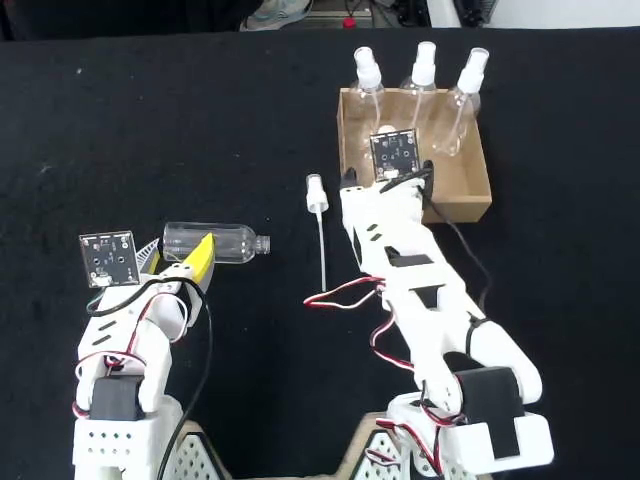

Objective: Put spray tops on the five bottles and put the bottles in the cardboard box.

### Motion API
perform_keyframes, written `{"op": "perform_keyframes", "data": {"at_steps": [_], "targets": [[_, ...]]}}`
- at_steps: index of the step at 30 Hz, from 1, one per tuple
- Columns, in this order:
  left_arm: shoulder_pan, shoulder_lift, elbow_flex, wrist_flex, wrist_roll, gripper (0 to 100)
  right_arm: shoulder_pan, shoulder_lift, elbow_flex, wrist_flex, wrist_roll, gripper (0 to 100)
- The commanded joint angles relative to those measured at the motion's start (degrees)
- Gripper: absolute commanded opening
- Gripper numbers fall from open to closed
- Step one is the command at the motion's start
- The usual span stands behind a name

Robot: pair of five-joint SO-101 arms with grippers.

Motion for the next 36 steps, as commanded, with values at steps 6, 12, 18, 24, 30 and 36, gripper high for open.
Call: {"op": "perform_keyframes", "data": {"at_steps": [6, 12, 18, 24, 30, 36], "targets": [[-0.7, -0.6, -0.7, -1.5, -0.5, 26, -0.5, -8.3, -1.3, 0.4, 0.1, 42.1], [-0.7, -0.6, -0.7, -1.5, -0.5, 26, -0.6, -16.3, 3.8, 0.4, 0.1, 42.1], [-0.7, -0.6, -0.7, -1.5, -0.5, 26, -0.6, -20.1, 6.7, 0.5, 0.1, 42.0], [-0.7, -0.6, -0.7, -1.5, -0.5, 26, -0.5, -25.8, 6.9, 8.3, 0.4, 42.0], [-0.7, -0.6, -1.0, -1.5, -0.5, 26, 1.1, -41.1, 6.9, 33.9, 0.5, 42.0], [-1.6, -0.6, -1.2, -1.1, -0.5, 26, 2.1, -60.3, 6.5, 49.8, 0.6, 42.0]]}}
